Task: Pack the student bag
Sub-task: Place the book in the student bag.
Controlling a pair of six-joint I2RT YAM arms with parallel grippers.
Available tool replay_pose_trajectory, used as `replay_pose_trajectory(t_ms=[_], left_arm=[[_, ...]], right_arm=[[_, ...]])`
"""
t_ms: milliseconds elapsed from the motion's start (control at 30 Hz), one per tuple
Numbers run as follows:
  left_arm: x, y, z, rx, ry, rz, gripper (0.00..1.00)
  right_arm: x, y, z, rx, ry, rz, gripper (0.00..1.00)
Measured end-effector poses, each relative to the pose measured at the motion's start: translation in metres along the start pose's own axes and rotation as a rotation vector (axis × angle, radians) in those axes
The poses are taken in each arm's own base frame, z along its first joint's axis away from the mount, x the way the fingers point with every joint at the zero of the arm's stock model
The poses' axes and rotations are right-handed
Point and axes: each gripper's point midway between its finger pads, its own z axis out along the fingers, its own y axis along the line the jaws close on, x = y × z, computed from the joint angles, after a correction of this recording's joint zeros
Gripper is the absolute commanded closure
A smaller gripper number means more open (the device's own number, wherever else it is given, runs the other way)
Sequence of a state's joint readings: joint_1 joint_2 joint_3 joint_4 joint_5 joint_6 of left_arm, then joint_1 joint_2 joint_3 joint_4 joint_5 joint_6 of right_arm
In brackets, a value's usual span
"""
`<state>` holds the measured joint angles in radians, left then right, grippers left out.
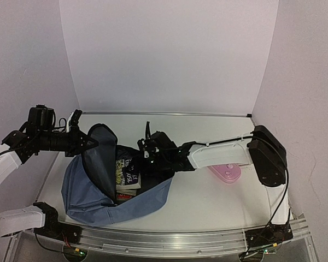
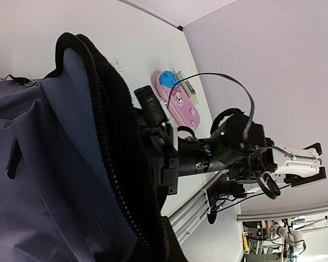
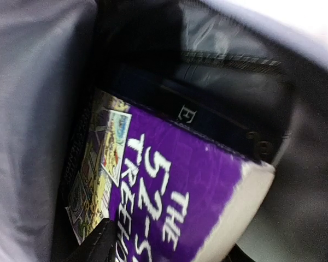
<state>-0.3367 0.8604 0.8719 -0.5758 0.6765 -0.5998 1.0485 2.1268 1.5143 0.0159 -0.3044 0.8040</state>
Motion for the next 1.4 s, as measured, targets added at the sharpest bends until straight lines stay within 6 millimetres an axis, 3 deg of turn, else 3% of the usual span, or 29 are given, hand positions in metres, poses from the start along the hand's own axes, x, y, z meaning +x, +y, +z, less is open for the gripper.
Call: replay_pose_trajectory(t_ms=[133, 233, 500, 767, 1100, 1400], left_arm=[[0.0, 0.0, 0.0, 0.0, -0.001, 0.001, 1.0], [0.0, 0.0, -0.001, 0.001, -0.002, 0.002, 1.0], [-0.001, 0.0, -0.001, -0.004, -0.007, 0.003, 1.0], [0.0, 0.001, -0.002, -0.013, -0.011, 0.002, 1.0], [0.0, 0.001, -0.002, -0.014, -0.012, 0.003, 1.0], [-0.001, 0.001, -0.004, -0.016, -0.019, 0.006, 1.0]], right_arm=[[-0.011, 0.008, -0.019, 0.025, -0.034, -0.039, 0.42], [-0.014, 0.009, -0.026, 0.036, -0.044, -0.059, 0.42], [-0.009, 0.005, -0.025, 0.053, -0.025, -0.08, 0.53], [-0.004, -0.003, -0.019, 0.086, -0.018, -0.077, 0.47], [-0.005, -0.022, -0.02, 0.17, -0.046, -0.058, 0.49], [0.004, -0.017, -0.014, 0.147, -0.006, -0.05, 0.51]])
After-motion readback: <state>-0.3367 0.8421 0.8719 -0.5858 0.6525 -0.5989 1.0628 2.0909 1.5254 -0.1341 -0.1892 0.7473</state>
